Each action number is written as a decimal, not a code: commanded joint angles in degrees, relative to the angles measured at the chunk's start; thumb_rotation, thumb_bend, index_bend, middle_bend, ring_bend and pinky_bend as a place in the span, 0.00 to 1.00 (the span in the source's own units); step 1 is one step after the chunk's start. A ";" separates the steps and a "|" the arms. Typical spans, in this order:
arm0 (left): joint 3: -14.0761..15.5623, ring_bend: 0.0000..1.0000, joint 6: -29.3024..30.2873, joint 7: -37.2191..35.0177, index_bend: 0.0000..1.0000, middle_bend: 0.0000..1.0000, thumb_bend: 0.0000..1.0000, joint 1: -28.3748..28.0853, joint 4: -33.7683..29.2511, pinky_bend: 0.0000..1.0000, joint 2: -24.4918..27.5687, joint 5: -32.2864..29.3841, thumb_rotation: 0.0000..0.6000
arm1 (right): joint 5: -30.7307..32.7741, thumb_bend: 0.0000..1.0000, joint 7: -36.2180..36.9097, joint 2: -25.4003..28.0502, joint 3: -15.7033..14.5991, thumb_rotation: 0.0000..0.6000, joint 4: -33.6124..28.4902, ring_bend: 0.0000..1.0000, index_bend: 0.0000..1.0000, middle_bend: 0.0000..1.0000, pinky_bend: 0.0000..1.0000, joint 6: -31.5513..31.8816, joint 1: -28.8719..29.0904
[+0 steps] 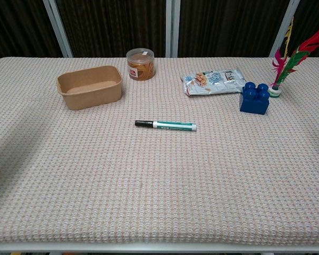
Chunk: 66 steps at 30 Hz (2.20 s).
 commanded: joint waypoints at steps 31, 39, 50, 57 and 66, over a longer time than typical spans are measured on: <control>-3.49 0.13 -7.77 -2.87 0.23 0.22 0.00 -1.62 -8.02 0.14 5.27 -7.88 1.00 | 41.36 0.14 -24.32 -9.20 17.52 1.00 4.46 0.26 0.26 0.30 0.31 -21.97 40.39; -3.44 0.13 -8.64 -3.68 0.23 0.22 0.00 -1.85 -8.43 0.14 5.69 -8.70 1.00 | 49.10 0.22 -28.46 -18.58 17.51 1.00 14.76 0.55 0.32 0.34 0.69 -15.25 48.32; -4.26 0.13 -8.69 -4.91 0.23 0.22 0.00 -2.00 -9.25 0.12 5.75 -10.05 1.00 | 51.43 0.23 -28.75 -26.00 16.94 1.00 21.88 0.63 0.42 0.41 0.77 -11.26 51.17; -4.40 0.13 -10.13 -5.01 0.23 0.22 0.00 -2.62 -9.92 0.12 6.03 -11.36 1.00 | 54.63 0.23 -32.47 -25.25 15.99 1.00 20.76 0.62 0.42 0.41 0.77 -10.53 51.43; -4.55 0.13 -10.99 -4.38 0.23 0.22 0.00 -3.40 -9.36 0.12 5.36 -12.54 1.00 | 54.41 0.23 -31.73 -27.12 14.30 1.00 25.00 0.62 0.42 0.41 0.77 -13.39 52.10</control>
